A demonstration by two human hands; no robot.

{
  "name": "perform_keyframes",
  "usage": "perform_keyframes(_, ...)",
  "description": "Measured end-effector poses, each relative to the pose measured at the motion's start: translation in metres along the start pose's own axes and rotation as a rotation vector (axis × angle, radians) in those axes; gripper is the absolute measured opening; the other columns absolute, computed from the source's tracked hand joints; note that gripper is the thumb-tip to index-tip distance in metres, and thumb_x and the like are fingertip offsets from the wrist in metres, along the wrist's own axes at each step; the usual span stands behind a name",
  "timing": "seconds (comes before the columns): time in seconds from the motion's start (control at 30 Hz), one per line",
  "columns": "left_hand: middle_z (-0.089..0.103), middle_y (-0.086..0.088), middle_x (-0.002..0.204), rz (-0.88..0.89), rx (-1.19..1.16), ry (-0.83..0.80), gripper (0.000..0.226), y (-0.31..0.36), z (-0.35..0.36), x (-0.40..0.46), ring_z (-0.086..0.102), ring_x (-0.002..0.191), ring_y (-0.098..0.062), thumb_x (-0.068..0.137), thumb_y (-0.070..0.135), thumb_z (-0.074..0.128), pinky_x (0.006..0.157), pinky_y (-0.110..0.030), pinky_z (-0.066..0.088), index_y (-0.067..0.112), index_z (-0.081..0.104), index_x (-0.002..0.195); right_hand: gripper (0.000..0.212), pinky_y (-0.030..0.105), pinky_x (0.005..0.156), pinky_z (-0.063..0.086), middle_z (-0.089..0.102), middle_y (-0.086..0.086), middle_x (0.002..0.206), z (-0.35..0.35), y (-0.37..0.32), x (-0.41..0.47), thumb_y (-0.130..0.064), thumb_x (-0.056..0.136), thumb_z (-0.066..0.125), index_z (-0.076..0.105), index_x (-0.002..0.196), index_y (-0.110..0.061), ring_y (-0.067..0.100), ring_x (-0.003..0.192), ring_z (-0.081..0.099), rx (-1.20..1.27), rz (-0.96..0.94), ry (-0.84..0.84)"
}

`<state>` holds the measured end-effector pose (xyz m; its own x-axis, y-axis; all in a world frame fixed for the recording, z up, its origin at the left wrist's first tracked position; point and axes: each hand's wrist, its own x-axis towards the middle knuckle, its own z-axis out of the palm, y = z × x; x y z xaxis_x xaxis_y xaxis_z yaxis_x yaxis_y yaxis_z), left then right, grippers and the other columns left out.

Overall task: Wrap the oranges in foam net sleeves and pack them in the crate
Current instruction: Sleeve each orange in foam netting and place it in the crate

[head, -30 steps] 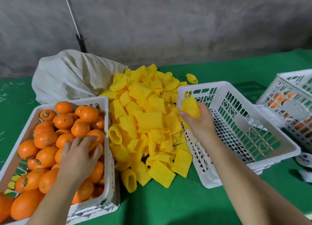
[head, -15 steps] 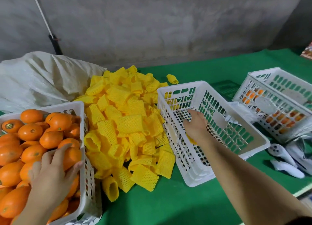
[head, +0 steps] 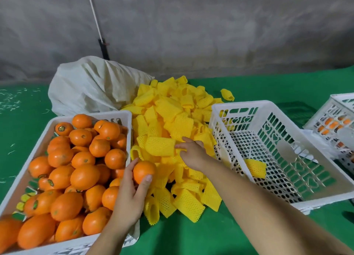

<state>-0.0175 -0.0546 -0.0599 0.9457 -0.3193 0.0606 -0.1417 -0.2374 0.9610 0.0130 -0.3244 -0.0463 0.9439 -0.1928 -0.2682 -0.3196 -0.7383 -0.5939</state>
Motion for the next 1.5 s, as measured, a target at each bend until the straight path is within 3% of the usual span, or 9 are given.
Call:
perform_keyframes(0.37,0.048,0.026,0.143,-0.032,-0.131,0.090,0.055,0.009,0.000,-0.003,0.057,0.120,0.012,0.093,0.073,0.058,0.089,-0.008,0.050,0.058,0.040,0.143,0.033,0.038,0.116,0.031,0.047,-0.001,0.158,0.043,-0.056,-0.006,-0.028,0.106,0.056,0.066,0.136,-0.021,0.033,0.141,0.035,-0.052,-0.185,0.081)
perform_keyframes(0.53,0.061,0.023,0.140,-0.078,-0.316,0.078,0.071,0.012,-0.005,-0.005,0.062,0.128,-0.003,0.084,0.082,0.064,0.099,-0.024,0.056,0.047,0.053,0.145,0.024,0.040,0.096,0.051,0.069,0.009,0.119,0.058,-0.080,-0.033,-0.006,0.100,0.061,0.075,0.118,-0.008,0.027,0.110,0.063,0.128,-0.354,0.281)
perform_keyframes(0.63,0.068,-0.003,0.140,-0.123,-0.560,0.023,0.064,0.024,0.001,-0.005,0.065,0.130,-0.025,0.093,0.070,0.062,0.107,-0.052,0.053,0.028,0.063,0.142,0.025,0.035,0.082,0.049,0.062,0.001,0.110,0.053,-0.091,-0.051,-0.006,0.094,0.058,0.064,0.110,-0.024,0.019,0.096,0.058,0.194,-0.285,0.373)
perform_keyframes(0.7,0.070,-0.002,0.138,-0.178,-0.679,0.016,0.055,0.035,0.005,-0.002,0.067,0.128,-0.026,0.096,0.060,0.060,0.103,-0.053,0.057,0.028,0.062,0.141,0.009,0.046,0.071,0.044,0.056,0.002,0.096,0.045,-0.098,-0.060,-0.038,0.093,0.044,0.043,0.099,-0.033,0.018,0.081,0.048,0.332,-0.228,0.380)
perform_keyframes(0.77,0.065,-0.001,0.145,-0.226,-0.736,0.005,0.061,0.042,0.009,0.000,0.065,0.130,-0.025,0.093,0.058,0.058,0.101,-0.050,0.058,0.028,0.055,0.147,0.031,0.052,0.067,0.044,0.053,0.007,0.088,0.040,-0.099,-0.062,-0.063,0.086,0.035,0.033,0.098,-0.035,0.022,0.076,0.044,0.383,-0.215,0.372)
perform_keyframes(0.97,0.043,0.008,0.163,-0.158,-0.539,-0.069,0.099,0.052,0.004,0.000,0.053,0.143,-0.018,0.066,0.080,0.080,0.112,-0.051,0.051,0.024,0.062,0.145,0.019,0.043,0.063,0.039,0.043,-0.009,0.076,0.033,-0.091,-0.064,-0.042,0.085,0.049,0.037,0.092,-0.030,0.014,0.070,0.039,0.269,-0.278,0.298)
perform_keyframes(1.17,0.079,-0.005,0.117,-0.150,-0.443,0.022,0.051,0.054,-0.003,0.000,0.076,0.108,-0.024,0.092,0.056,0.073,0.088,-0.036,0.063,0.017,0.075,0.126,0.025,0.030,0.088,0.049,0.063,-0.002,0.112,0.026,-0.084,-0.057,-0.017,0.097,0.069,0.072,0.122,-0.023,0.009,0.099,0.060,0.311,-0.295,0.331)
perform_keyframes(1.4,0.071,0.016,0.107,-0.170,-0.337,0.283,0.050,0.055,0.003,0.008,0.069,0.092,-0.002,0.078,0.056,0.079,0.076,-0.022,0.054,0.033,0.064,0.120,0.029,0.009,0.077,0.039,0.058,-0.003,0.116,0.028,-0.089,-0.079,-0.001,0.096,0.062,0.073,0.120,-0.013,0.001,0.090,0.052,0.272,-0.445,0.427)
perform_keyframes(1.5,0.055,0.003,0.109,-0.148,-0.342,0.410,0.042,0.050,0.008,0.011,0.056,0.091,-0.016,0.093,0.035,0.079,0.074,-0.034,0.047,0.037,0.046,0.118,0.035,0.004,0.079,0.037,0.049,-0.007,0.118,0.034,-0.089,-0.089,0.003,0.093,0.062,0.068,0.124,-0.012,-0.005,0.092,0.047,0.208,-0.528,0.486)
